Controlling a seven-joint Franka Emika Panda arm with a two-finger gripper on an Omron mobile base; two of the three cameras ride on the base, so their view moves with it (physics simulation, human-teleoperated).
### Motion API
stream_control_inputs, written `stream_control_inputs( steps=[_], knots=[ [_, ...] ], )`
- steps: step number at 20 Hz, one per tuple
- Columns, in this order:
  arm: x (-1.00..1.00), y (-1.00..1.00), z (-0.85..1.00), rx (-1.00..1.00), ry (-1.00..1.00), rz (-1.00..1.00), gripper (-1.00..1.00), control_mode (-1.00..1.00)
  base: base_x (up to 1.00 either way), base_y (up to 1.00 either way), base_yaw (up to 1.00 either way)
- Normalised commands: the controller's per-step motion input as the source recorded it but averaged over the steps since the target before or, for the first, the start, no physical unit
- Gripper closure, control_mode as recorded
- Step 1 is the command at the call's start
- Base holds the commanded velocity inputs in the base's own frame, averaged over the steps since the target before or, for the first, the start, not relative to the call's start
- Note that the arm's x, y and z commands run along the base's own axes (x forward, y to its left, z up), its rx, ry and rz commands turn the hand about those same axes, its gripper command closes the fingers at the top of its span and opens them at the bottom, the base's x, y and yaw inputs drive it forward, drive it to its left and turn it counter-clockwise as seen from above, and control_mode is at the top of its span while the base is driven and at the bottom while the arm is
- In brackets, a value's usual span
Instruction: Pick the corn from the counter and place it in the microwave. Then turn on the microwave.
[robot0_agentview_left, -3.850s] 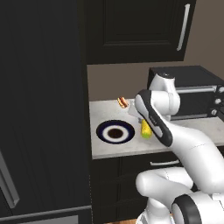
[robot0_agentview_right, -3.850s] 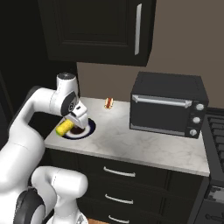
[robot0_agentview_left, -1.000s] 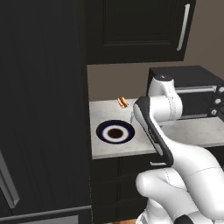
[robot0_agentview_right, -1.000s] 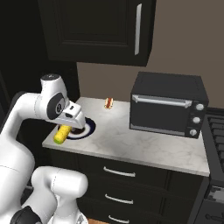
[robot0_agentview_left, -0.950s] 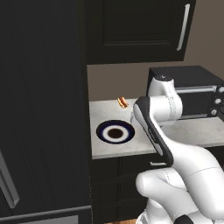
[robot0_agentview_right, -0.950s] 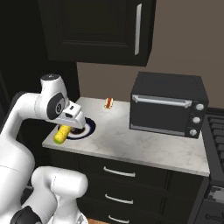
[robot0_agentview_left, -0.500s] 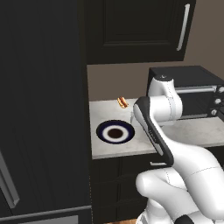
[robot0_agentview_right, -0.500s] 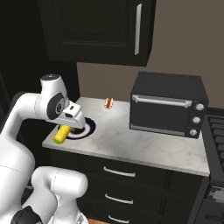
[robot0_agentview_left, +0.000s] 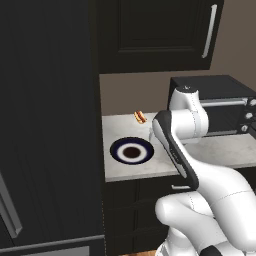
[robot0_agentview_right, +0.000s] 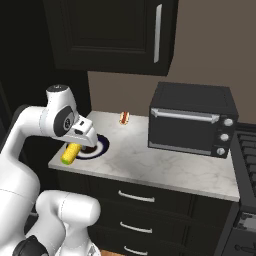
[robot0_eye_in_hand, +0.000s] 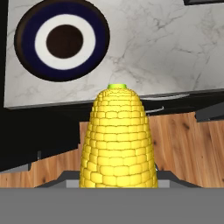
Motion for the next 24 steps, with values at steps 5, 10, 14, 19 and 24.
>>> stream_control_inputs(
  steps=[5,10,14,19,24],
  knots=[
    [0.00,0.00,0.00,0.00,0.00,0.00,1.00,1.00,-0.05,0.00,0.00],
    [0.00,0.00,0.00,0.00,0.00,0.00,1.00,1.00,-0.43,0.00,0.00],
    [0.00,0.00,0.00,0.00,0.00,0.00,1.00,1.00,-0.48,0.00,0.00],
    [0.00,0.00,0.00,0.00,0.00,0.00,1.00,1.00,-0.49,0.00,0.00],
    [0.00,0.00,0.00,0.00,0.00,0.00,1.00,1.00,-0.56,0.00,0.00]
  ],
)
